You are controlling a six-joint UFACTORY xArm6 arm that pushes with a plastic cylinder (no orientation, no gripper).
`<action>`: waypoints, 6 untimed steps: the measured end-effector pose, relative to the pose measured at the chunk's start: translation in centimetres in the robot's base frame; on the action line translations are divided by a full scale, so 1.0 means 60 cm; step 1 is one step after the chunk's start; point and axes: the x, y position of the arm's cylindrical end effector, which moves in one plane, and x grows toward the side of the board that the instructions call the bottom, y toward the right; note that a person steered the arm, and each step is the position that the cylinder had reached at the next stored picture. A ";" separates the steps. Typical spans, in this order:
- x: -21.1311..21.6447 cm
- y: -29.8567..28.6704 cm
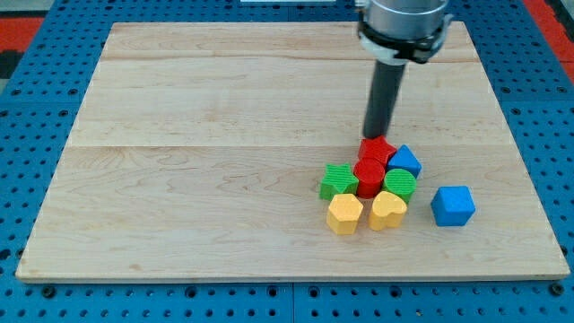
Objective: Push the green circle into the green star
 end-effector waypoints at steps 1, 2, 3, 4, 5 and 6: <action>-0.006 0.113; 0.069 0.139; 0.152 0.113; 0.154 0.055; 0.147 0.002; 0.147 -0.050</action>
